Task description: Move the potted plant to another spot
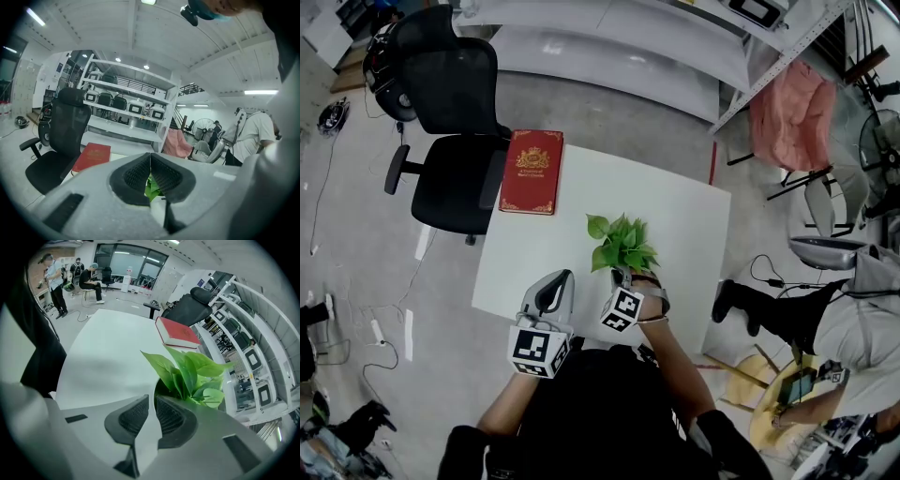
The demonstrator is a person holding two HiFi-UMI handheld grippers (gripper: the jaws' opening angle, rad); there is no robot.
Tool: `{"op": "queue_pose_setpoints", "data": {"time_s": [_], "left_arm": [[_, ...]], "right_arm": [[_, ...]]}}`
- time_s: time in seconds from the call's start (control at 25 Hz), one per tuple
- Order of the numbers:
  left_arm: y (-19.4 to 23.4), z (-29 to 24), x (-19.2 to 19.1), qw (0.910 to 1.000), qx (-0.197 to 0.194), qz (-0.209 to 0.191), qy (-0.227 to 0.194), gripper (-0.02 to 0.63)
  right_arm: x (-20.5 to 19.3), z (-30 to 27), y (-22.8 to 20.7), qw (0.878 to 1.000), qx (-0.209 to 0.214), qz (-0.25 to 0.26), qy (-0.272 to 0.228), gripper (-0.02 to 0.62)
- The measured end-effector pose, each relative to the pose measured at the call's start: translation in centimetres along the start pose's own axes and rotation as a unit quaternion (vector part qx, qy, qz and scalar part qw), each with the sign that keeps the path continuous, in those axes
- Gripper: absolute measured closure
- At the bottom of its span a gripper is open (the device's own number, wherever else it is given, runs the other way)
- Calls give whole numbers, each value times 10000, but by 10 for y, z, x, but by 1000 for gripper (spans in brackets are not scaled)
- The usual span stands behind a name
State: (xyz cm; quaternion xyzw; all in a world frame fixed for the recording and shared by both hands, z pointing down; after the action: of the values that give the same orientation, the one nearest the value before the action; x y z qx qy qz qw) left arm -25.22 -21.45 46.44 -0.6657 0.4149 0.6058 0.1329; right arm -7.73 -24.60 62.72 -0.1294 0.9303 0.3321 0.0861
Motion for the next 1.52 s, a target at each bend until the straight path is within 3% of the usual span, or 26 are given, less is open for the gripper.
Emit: {"op": "queue_pose_setpoints", "data": {"time_s": [0.28, 0.68, 0.92, 1.16, 1.52], "left_arm": [[-22, -1, 3, 9999, 3, -82, -77, 589], [-68, 1, 1, 9997, 30, -192, -176, 589], [-99, 4, 1, 9989, 134, -294, -338, 589], [-131, 8, 1, 9980, 221, -364, -466, 589], [-161, 16, -6, 9961, 323, -487, -656, 589]], "right_arm": [[-10, 31, -7, 9984, -363, -361, -252, 575], [-40, 97, -28, 9723, -639, -2045, -931, 577], [-67, 134, -42, 9376, -513, -3225, -1197, 578], [-88, 174, -52, 8887, -569, -4243, -1639, 580], [-111, 233, -56, 8255, -757, -5042, -2421, 580]]}}
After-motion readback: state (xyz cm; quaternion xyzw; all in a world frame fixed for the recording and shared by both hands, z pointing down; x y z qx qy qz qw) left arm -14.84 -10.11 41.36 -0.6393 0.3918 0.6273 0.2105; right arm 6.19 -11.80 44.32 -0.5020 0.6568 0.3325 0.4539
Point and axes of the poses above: the fingertips, and each gripper's own axes: z backward along the fingers, y to its left, x out of its top, the point moved 10 cm from there along z, backward along the fingers, and after that the axes turned 14 degrees about -x, right-handed, at the moved point
